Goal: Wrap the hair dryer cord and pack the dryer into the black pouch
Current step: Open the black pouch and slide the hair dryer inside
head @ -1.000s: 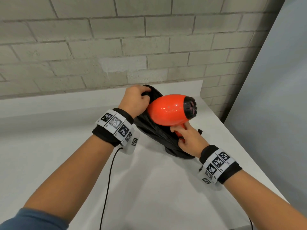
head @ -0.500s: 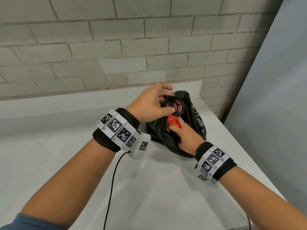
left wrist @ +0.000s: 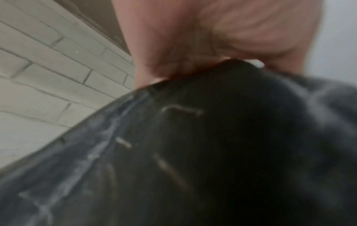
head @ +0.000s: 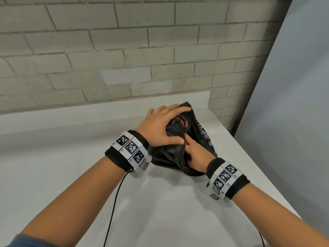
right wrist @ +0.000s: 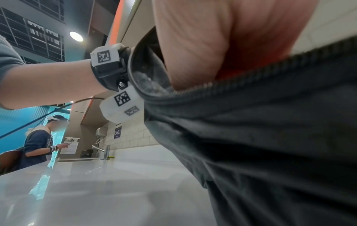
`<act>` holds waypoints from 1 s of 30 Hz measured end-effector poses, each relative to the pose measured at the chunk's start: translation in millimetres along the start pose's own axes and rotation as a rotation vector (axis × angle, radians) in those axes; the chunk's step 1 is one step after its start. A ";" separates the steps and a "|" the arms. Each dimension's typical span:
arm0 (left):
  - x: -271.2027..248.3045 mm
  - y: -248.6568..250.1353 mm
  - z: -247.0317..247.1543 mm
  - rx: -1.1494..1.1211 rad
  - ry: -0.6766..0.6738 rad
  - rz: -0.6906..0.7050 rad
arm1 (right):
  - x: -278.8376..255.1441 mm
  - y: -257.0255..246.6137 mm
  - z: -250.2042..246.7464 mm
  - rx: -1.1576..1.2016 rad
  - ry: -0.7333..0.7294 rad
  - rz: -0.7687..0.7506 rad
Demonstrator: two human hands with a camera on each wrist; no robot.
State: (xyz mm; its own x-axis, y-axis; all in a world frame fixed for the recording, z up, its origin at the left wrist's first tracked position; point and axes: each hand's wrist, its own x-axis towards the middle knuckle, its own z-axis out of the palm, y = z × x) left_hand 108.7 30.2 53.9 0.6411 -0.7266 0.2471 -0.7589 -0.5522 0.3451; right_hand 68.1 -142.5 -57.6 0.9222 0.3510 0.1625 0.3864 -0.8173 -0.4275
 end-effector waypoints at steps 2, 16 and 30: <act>2.0 -1.0 2.8 -0.029 -0.065 -0.038 | 0.2 -0.3 0.4 -0.004 -0.009 0.001; -11.2 -33.4 -7.3 -0.164 0.229 -0.239 | -21.0 25.2 -56.4 -0.252 -0.030 0.234; -22.2 -41.1 7.2 -0.312 0.180 -0.297 | -8.7 -8.3 -106.0 -0.351 0.361 0.245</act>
State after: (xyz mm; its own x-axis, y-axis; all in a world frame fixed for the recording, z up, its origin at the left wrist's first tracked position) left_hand 124.8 66.1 27.7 0.8561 -0.4575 0.2402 -0.4864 -0.5566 0.6735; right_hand 58.8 -187.3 38.8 0.9092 0.0035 0.4164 0.0858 -0.9801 -0.1791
